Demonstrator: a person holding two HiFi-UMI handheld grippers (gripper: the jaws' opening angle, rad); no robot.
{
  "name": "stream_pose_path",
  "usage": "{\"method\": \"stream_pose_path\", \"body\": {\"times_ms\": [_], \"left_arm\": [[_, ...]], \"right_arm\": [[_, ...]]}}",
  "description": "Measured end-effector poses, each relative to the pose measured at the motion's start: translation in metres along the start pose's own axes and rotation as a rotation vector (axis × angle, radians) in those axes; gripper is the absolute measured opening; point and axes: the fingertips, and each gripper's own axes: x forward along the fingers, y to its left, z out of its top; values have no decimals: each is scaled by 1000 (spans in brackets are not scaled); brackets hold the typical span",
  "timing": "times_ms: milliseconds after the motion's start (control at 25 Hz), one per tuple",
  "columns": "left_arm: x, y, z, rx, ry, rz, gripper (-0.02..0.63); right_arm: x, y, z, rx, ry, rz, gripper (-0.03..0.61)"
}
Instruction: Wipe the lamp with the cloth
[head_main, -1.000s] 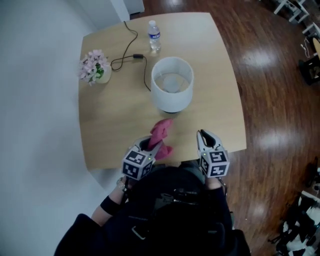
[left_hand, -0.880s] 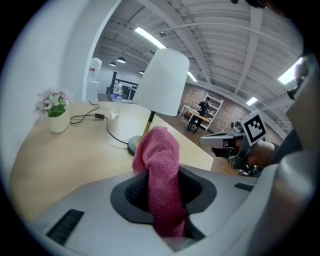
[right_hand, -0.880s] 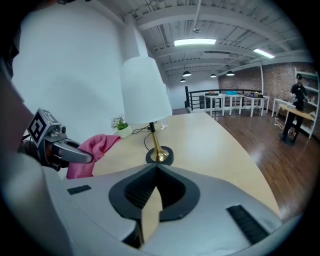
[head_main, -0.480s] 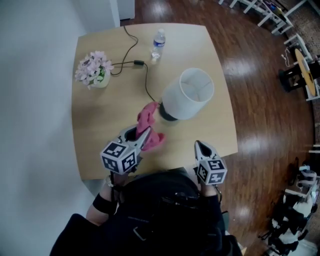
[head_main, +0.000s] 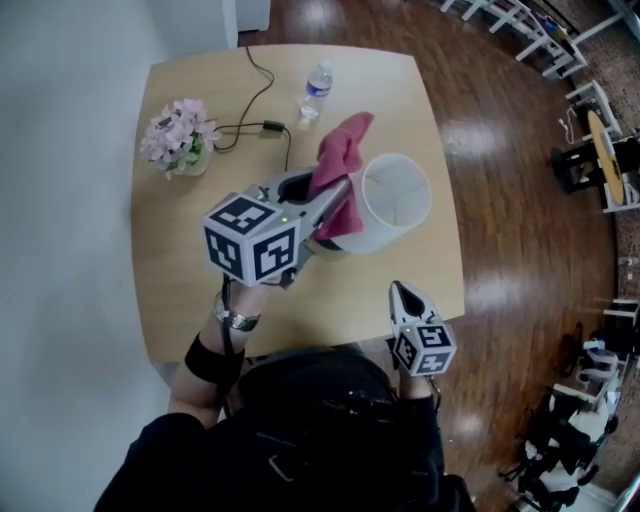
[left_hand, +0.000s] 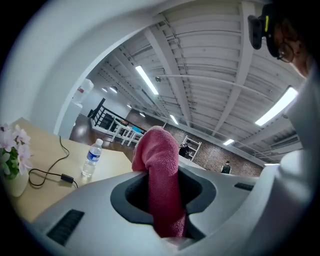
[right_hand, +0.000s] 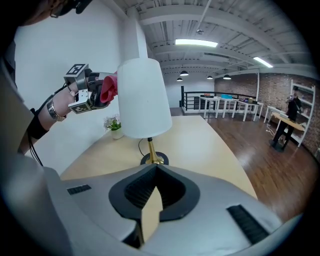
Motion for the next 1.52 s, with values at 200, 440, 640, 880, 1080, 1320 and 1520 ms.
{"method": "stream_pose_path", "body": {"times_ms": [200,440,640,880,1080,1320,1520], "left_arm": [[8,17,-23,-9,43,41,112],[10,59,-82,-101,107,138,112],[6,90,-131,-173,165,210,112],[-12,109,-130,-188,130,248,112],[-12,70,-13,-83,-78,122,112],[24,32,44,-21,-141,4,112],[49,33,18,-71,-103,-27,113]], "right_arm": [[3,-8,-7,26,6,8,9],[8,-10,-15,28,31,26,9],[7,-15,-21,25,44,29,9],[3,-17,-18,15,41,16,9],[4,-10,-14,2,45,16,9],[7,-4,-14,-3,58,23,9],[13,-5,-15,2,70,23,9]]}}
